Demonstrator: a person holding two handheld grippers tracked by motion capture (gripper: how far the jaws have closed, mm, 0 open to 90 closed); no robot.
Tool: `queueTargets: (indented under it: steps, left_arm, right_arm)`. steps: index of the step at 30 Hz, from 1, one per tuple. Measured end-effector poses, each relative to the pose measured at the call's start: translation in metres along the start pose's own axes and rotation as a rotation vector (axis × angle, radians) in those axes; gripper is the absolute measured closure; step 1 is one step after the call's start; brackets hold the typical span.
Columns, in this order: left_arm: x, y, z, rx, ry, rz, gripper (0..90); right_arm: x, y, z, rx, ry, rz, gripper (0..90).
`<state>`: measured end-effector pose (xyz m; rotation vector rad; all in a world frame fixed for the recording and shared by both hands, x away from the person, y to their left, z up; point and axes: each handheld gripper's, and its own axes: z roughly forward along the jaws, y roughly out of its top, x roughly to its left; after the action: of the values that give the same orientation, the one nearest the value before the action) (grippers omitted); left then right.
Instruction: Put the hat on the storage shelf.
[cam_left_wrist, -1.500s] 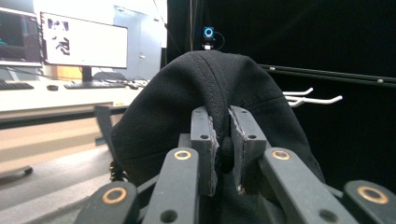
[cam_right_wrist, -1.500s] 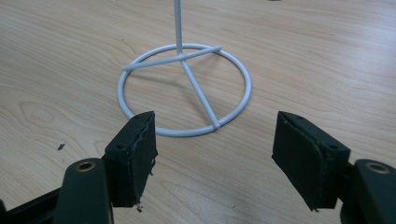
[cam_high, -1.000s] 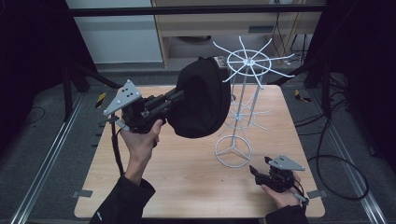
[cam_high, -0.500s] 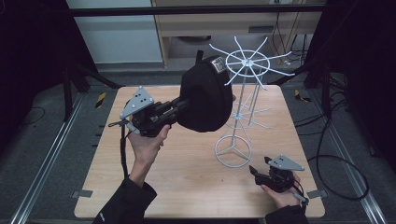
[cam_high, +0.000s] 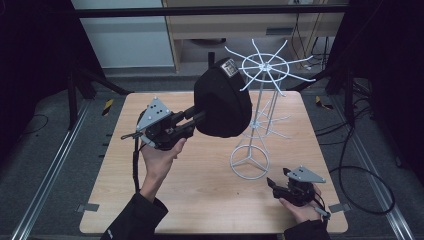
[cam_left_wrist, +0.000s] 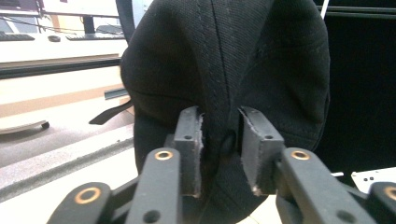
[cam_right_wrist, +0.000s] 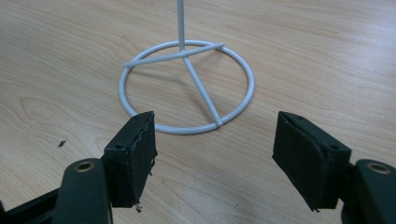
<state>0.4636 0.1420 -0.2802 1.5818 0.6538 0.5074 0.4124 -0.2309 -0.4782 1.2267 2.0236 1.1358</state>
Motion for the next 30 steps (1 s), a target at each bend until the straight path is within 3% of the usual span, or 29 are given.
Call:
queueTargets:
  steps: [5, 18, 24, 30]
  left_arm:
    - [0.001, -0.001, -0.005, -0.007, 0.008, 0.005, 57.5]
    - [0.002, -0.006, -0.018, -0.003, 0.024, 0.021, 46.5]
    - [0.006, -0.018, -0.037, 0.020, 0.062, 0.030, 41.7]
    - [0.017, -0.047, -0.062, 0.068, 0.119, 0.016, 38.8]
  right_arm:
    - [0.000, 0.000, 0.000, 0.001, 0.000, 0.001, 30.0]
    - [0.000, 0.000, 0.000, 0.001, -0.001, -0.001, 29.9]
    - [-0.001, -0.001, 0.000, -0.004, -0.007, -0.002, 29.2]
    - [-0.001, -0.001, 0.000, -0.006, -0.017, 0.006, 26.3]
